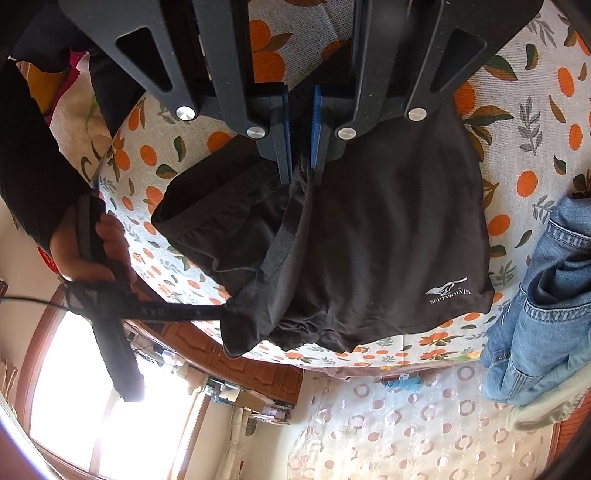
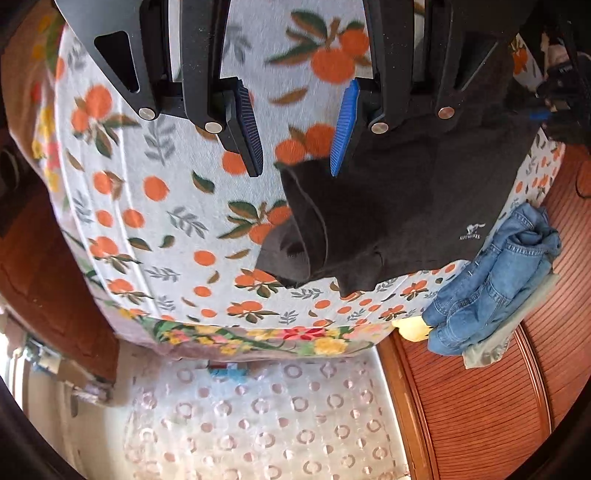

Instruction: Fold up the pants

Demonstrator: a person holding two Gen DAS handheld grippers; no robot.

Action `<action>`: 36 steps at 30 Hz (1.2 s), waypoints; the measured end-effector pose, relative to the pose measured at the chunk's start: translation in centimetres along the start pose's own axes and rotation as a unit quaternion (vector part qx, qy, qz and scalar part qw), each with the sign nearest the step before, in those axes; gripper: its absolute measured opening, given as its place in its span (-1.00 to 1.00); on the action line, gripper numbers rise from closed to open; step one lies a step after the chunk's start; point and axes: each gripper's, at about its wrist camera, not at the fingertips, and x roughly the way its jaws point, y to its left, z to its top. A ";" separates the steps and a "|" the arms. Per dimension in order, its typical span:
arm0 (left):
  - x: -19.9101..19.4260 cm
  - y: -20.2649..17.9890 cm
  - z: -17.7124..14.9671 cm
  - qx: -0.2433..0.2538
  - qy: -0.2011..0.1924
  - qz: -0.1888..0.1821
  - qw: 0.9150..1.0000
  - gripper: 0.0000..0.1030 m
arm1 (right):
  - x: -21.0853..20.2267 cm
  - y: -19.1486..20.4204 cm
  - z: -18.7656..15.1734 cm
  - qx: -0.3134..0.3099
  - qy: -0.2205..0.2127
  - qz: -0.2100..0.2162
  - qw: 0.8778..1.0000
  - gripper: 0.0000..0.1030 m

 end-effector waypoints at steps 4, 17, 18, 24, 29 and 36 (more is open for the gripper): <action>0.1 0.0 0.0 0.001 0.001 0.000 1.000 -0.82 | 1.6 -0.5 0.5 -0.002 0.016 0.007 1.000 -0.23; -2.1 0.2 0.5 -0.011 -0.033 -0.010 0.999 -0.82 | -1.0 1.2 3.4 -0.035 -0.031 0.056 0.997 -0.92; -2.6 0.2 0.5 -0.012 -0.036 -0.013 0.999 -0.82 | -1.6 1.8 4.0 -0.041 -0.040 0.059 0.997 -0.92; -4.7 0.7 -0.9 -0.025 -0.047 -0.016 0.998 -0.82 | -1.7 6.7 7.6 -0.095 -0.063 0.078 0.990 -0.92; -4.7 2.2 -2.4 -0.048 -0.035 -0.005 0.998 -0.82 | 2.2 11.6 9.4 -0.130 -0.042 0.101 0.986 -0.92; -4.9 2.9 -4.0 -0.060 -0.030 -0.001 0.998 -0.82 | 6.1 16.4 10.2 -0.148 -0.020 0.143 0.978 -0.92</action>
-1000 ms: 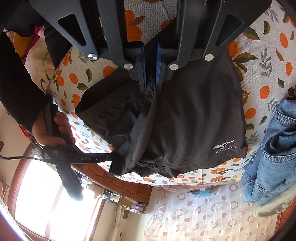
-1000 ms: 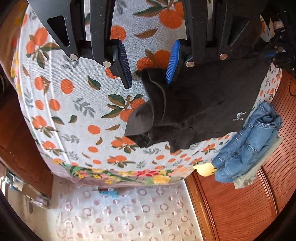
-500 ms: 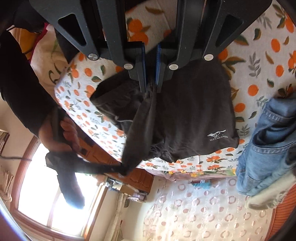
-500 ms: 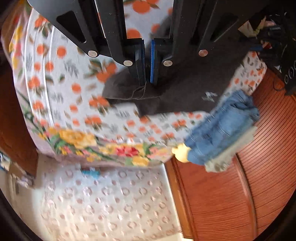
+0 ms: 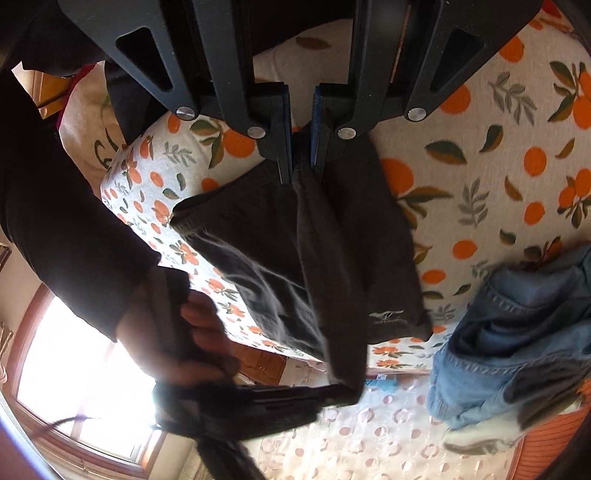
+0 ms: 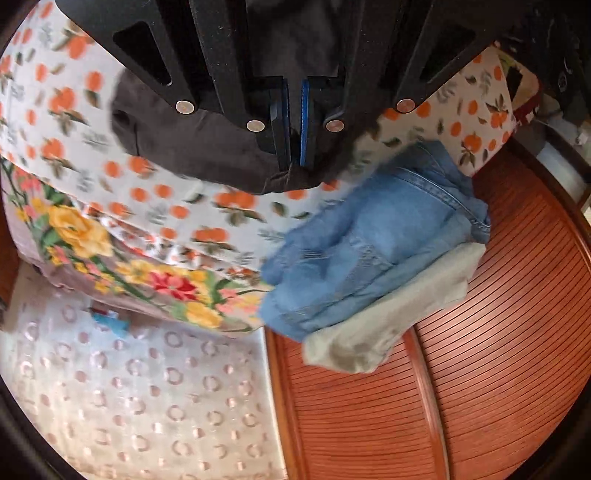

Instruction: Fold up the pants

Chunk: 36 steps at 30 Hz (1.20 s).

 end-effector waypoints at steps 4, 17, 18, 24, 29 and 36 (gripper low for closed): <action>-0.1 0.7 -0.4 -0.011 0.002 0.003 1.000 -0.82 | 2.4 -0.2 0.6 -0.001 0.020 -0.006 1.000 -0.86; -1.6 1.4 0.1 -0.015 -0.007 0.026 1.000 -0.32 | -3.2 -1.4 -4.2 0.023 -0.009 -0.063 0.998 -0.03; -1.8 1.5 0.2 -0.014 -0.009 0.032 0.999 -0.27 | -3.7 -1.4 -5.2 0.023 -0.006 -0.072 0.997 -0.03; -2.8 2.3 1.5 -0.015 -0.026 0.055 0.998 -0.04 | -5.0 -1.3 -10.0 0.048 0.016 -0.104 0.993 -0.03; -2.5 2.1 3.5 0.005 -0.032 0.071 0.997 -0.04 | -5.5 -0.6 -11.9 0.062 0.029 -0.128 0.989 -0.03; 0.3 1.1 6.8 0.047 -0.024 0.085 0.995 -0.04 | -7.0 0.2 -13.6 0.090 0.019 -0.159 0.983 -0.03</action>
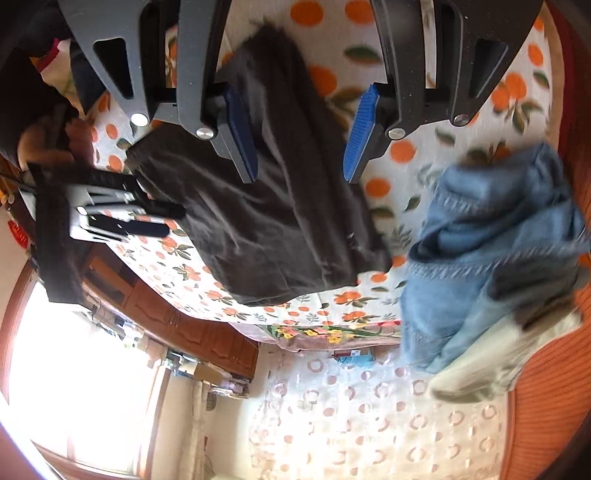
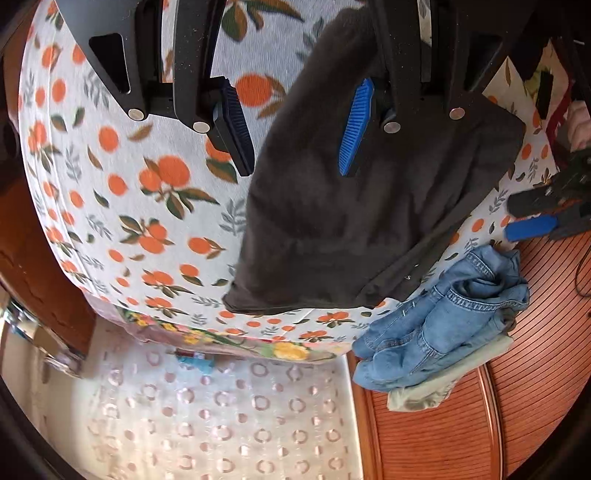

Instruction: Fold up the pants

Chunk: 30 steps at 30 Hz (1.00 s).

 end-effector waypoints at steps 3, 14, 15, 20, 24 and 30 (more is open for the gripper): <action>1.8 -0.5 1.5 0.014 0.011 -0.001 1.000 -0.04 | -0.3 0.1 -0.7 -0.007 -0.002 -0.004 1.000 -0.03; 8.6 -1.5 6.8 0.055 0.052 0.032 0.997 -0.26 | 0.1 -0.5 -1.6 -0.001 -0.008 0.014 1.000 -0.03; 9.4 -1.3 7.2 0.056 0.057 0.039 0.996 -0.27 | 0.0 -0.6 -1.6 0.002 -0.010 0.013 1.000 -0.03; 12.5 -0.4 8.3 0.054 0.086 0.070 0.992 -0.36 | -0.1 -0.5 -1.8 0.000 -0.018 0.011 1.000 -0.03; 13.3 -0.2 8.4 0.068 0.095 0.082 0.990 -0.37 | -0.1 -0.3 -1.8 -0.004 -0.018 0.013 1.000 -0.03; 12.8 0.3 8.3 0.082 0.093 0.103 0.987 -0.70 | 0.0 -0.4 -1.9 -0.002 -0.018 0.015 1.000 -0.03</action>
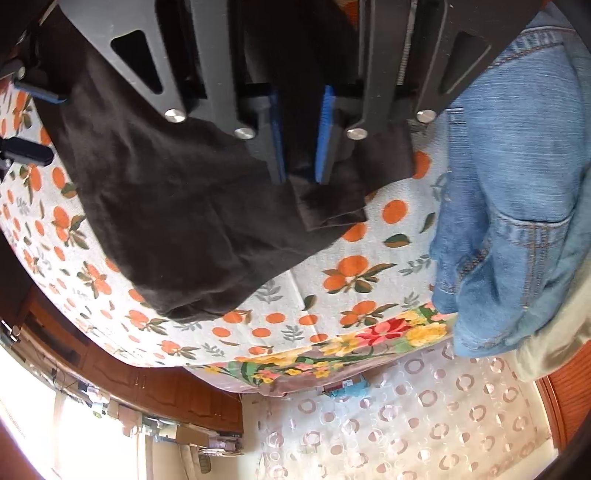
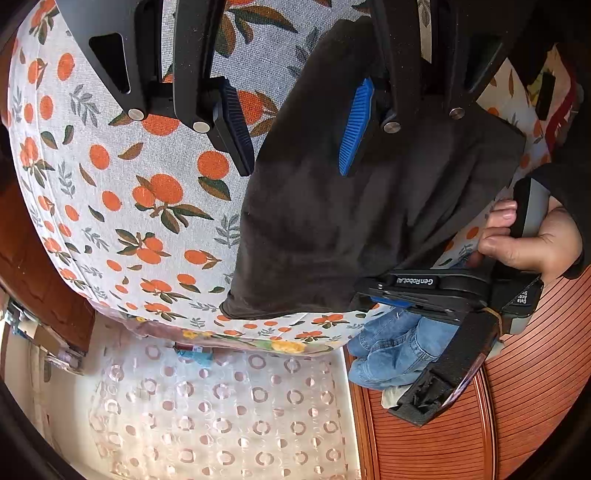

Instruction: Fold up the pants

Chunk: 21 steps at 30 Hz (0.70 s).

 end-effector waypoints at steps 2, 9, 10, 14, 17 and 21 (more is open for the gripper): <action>-0.5 0.6 -0.3 -0.004 -0.006 0.005 1.000 -0.74 | 0.0 0.0 0.0 0.000 0.000 0.000 1.000 -0.03; -2.7 2.8 -0.7 -0.019 -0.029 0.029 0.999 -0.78 | 0.1 0.0 0.0 0.000 0.002 0.002 1.000 -0.03; -3.2 3.4 -0.8 -0.025 -0.034 0.035 0.999 -0.78 | 0.1 0.0 0.0 0.000 0.002 0.002 1.000 -0.03; -4.1 5.1 -1.1 -0.040 -0.040 0.045 0.997 -0.78 | 0.2 0.0 0.0 0.000 0.003 0.002 1.000 -0.03; -4.7 5.4 -1.5 -0.048 -0.041 0.041 0.997 -0.78 | 0.2 0.0 0.0 0.000 0.003 0.002 1.000 -0.03; -6.0 4.7 -2.2 -0.056 -0.052 0.013 0.997 -0.66 | 0.1 0.0 0.0 0.000 0.003 0.002 1.000 -0.03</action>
